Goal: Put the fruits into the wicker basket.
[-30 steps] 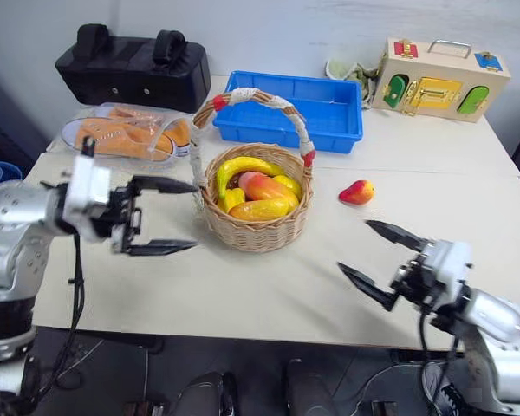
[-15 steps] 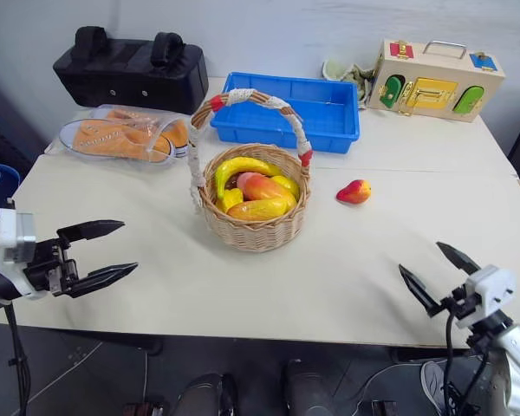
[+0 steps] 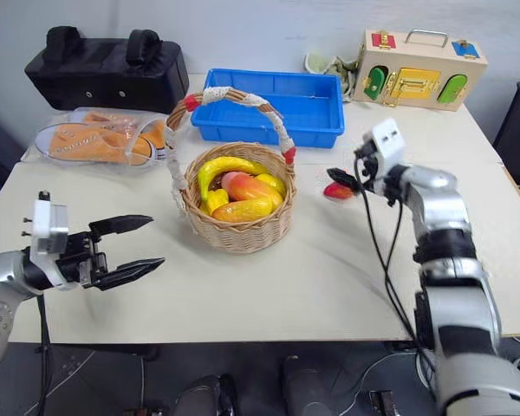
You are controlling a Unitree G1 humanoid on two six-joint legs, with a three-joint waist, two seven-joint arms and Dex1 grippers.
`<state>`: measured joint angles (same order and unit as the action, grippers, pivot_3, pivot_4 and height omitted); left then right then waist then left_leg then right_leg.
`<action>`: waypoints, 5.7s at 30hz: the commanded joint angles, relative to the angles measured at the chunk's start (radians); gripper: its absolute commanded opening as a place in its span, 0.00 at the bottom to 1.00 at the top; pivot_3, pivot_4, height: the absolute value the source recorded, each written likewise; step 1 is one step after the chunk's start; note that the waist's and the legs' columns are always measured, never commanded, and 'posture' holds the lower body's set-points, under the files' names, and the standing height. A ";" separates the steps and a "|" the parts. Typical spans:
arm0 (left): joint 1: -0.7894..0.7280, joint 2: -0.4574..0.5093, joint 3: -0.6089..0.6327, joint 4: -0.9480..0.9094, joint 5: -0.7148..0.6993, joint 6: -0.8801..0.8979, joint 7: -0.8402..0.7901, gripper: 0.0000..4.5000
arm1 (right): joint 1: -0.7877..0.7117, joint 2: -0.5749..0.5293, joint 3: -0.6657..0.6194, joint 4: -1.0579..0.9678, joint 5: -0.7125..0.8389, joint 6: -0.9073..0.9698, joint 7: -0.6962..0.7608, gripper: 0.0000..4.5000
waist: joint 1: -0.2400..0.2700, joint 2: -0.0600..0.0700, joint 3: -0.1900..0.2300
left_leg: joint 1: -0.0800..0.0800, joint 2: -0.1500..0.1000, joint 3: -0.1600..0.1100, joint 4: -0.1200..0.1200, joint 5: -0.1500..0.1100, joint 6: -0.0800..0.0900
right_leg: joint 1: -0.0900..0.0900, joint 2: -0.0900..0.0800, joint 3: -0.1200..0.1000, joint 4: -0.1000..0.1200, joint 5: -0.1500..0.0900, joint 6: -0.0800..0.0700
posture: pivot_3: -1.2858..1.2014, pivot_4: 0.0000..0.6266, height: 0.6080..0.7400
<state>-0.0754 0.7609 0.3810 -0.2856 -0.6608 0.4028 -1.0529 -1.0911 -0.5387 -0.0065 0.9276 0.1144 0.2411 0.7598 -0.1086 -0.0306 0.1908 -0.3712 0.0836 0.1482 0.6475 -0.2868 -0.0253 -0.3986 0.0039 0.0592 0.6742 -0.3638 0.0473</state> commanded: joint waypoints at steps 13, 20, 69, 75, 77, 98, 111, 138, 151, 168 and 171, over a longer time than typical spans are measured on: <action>0.011 -0.010 0.005 -0.058 -0.012 -0.022 0.052 1.00 | -0.097 -0.006 -0.014 0.271 -0.070 0.081 0.084 0.72 | -0.015 0.000 0.000 | -0.001 0.000 0.001 0.002 0.001 0.000 | 0.000 0.000 0.002 0.001 0.000 0.000 | 0.52 0.24 1.00; 0.003 -0.005 -0.005 -0.035 -0.009 -0.033 0.033 1.00 | -0.040 -0.052 -0.055 0.192 -0.030 0.076 0.240 0.22 | -0.016 0.000 0.000 | -0.001 -0.001 0.001 0.001 0.002 0.000 | 0.000 0.000 0.002 0.001 0.000 0.000 | 0.52 0.24 1.00; -0.026 -0.004 -0.026 -0.029 -0.021 -0.055 0.039 1.00 | -0.130 0.041 0.075 0.289 -0.239 -0.378 0.095 0.46 | -0.031 0.000 0.000 | 0.000 0.000 0.001 0.001 0.002 0.000 | 0.001 0.000 0.002 0.002 0.000 0.000 | 0.52 0.24 1.00; 0.024 0.008 0.027 -0.064 -0.041 -0.057 0.027 1.00 | 0.037 -0.080 -0.004 -0.178 -0.009 -0.251 0.486 0.46 | -0.026 0.001 0.000 | 0.000 0.000 -0.001 0.000 0.001 -0.001 | 0.001 0.000 0.001 0.001 0.000 0.001 | 0.52 0.24 1.00; 0.045 0.001 0.040 -0.079 -0.037 -0.079 0.021 1.00 | 0.189 -0.179 0.021 -0.518 0.086 -0.097 0.625 0.46 | -0.023 0.001 0.000 | 0.000 0.000 -0.002 -0.001 0.001 -0.001 | 0.001 0.000 0.000 0.002 0.000 0.001 | 0.52 0.24 1.00; 0.091 -0.018 0.079 -0.135 -0.116 -0.007 0.076 1.00 | 0.129 0.270 0.269 -0.915 0.057 0.231 0.037 0.54 | -0.007 -0.001 -0.001 | -0.003 0.001 -0.001 -0.001 0.000 -0.002 | -0.006 0.000 0.000 -0.001 0.002 -0.003 | 0.52 0.24 1.00; 0.077 -0.011 0.079 -0.119 -0.130 0.013 0.070 1.00 | 0.339 0.116 0.089 -1.129 0.260 0.158 0.214 0.99 | 0.001 -0.002 -0.001 | -0.007 0.001 -0.001 0.000 0.000 -0.002 | -0.010 0.000 -0.001 0.000 0.002 -0.002 | 0.52 0.24 1.00; -0.026 0.061 0.055 -0.053 -0.159 0.080 -0.018 1.00 | -0.026 -0.046 -0.044 0.039 0.148 -0.401 0.770 0.99 | -0.028 0.001 0.003 | 0.002 0.001 -0.001 -0.001 0.000 0.001 | 0.004 0.002 0.001 -0.009 0.003 -0.001 | 0.52 0.24 1.00; 0.003 0.067 0.073 -0.149 -0.216 0.150 0.030 1.00 | -0.297 0.122 -0.016 0.336 0.034 -0.486 0.832 0.99 | -0.031 0.002 0.003 | 0.001 0.001 -0.001 0.001 -0.001 0.001 | 0.003 0.000 0.000 -0.007 0.003 -0.001 | 0.52 0.24 1.00; 0.037 0.074 0.108 -0.176 -0.231 0.153 0.056 1.00 | -0.317 0.213 -0.030 0.374 -0.018 -0.488 0.849 0.11 | -0.032 0.002 0.003 | 0.001 0.001 -0.002 0.001 0.000 0.000 | 0.001 0.000 0.000 -0.001 0.003 -0.001 | 0.52 0.24 1.00; 0.035 0.067 0.100 -0.175 -0.226 0.146 0.060 1.00 | -0.311 0.194 -0.034 0.360 0.009 -0.475 0.854 0.05 | -0.032 0.002 0.003 | 0.002 0.001 -0.002 0.001 0.000 -0.001 | 0.001 0.000 0.000 -0.001 0.003 -0.001 | 0.52 0.24 1.00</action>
<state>-0.0386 0.8279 0.4609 -0.4282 -0.8727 0.5648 -0.9960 -1.3893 -0.3270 -0.0146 1.3094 0.0913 -0.2360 1.5518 -0.1401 -0.0289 0.1938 -0.3698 0.0845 0.1467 0.6489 -0.2864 -0.0260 -0.3974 0.0044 0.0590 0.6732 -0.3604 0.0465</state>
